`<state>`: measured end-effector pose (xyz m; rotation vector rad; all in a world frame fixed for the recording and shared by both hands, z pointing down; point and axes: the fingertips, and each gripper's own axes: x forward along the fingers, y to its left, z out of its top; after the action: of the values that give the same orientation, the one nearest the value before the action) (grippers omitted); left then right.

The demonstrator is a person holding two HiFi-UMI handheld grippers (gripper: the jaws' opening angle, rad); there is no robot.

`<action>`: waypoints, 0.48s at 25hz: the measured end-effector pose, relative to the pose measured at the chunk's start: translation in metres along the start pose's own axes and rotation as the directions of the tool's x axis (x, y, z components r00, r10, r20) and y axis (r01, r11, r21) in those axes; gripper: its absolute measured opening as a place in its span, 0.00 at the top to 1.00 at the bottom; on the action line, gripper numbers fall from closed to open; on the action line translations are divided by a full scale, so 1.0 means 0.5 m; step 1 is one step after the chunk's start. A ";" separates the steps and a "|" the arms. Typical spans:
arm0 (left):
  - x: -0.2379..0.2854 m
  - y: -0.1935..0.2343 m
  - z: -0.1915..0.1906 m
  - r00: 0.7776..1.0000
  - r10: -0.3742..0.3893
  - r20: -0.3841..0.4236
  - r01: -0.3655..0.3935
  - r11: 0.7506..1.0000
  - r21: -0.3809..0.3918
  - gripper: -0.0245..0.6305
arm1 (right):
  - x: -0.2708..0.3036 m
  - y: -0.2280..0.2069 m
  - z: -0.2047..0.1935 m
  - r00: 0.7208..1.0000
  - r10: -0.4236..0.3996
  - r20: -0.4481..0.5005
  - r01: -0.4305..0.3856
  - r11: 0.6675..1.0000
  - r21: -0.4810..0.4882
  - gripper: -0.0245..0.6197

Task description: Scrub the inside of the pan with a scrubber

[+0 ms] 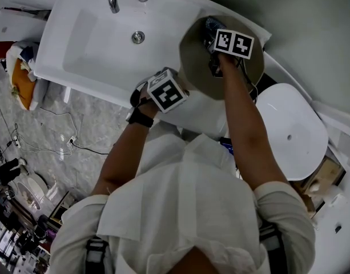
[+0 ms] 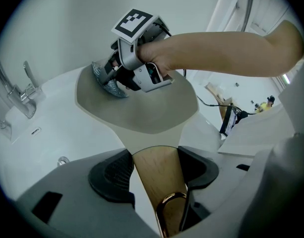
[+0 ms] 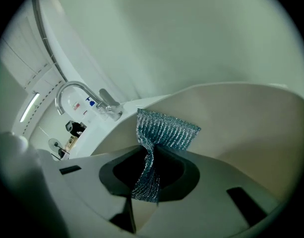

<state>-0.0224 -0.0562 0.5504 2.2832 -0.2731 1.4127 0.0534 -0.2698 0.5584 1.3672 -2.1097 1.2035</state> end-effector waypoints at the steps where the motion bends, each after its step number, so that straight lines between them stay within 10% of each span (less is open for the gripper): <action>1: 0.000 0.000 0.000 1.000 0.000 -0.001 0.000 1.000 -0.002 0.54 | -0.004 -0.009 0.004 1.000 -0.018 0.013 0.018 1.000 0.006 0.88; 12: -0.001 0.000 -0.002 1.000 0.000 -0.013 0.000 1.000 -0.011 0.54 | -0.075 -0.126 0.023 0.981 -0.169 0.091 0.165 0.985 0.055 0.88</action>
<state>-0.0234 -0.0558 0.5502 2.2641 -0.2762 1.4223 0.1276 -0.2686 0.5561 1.6167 -1.9933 1.1476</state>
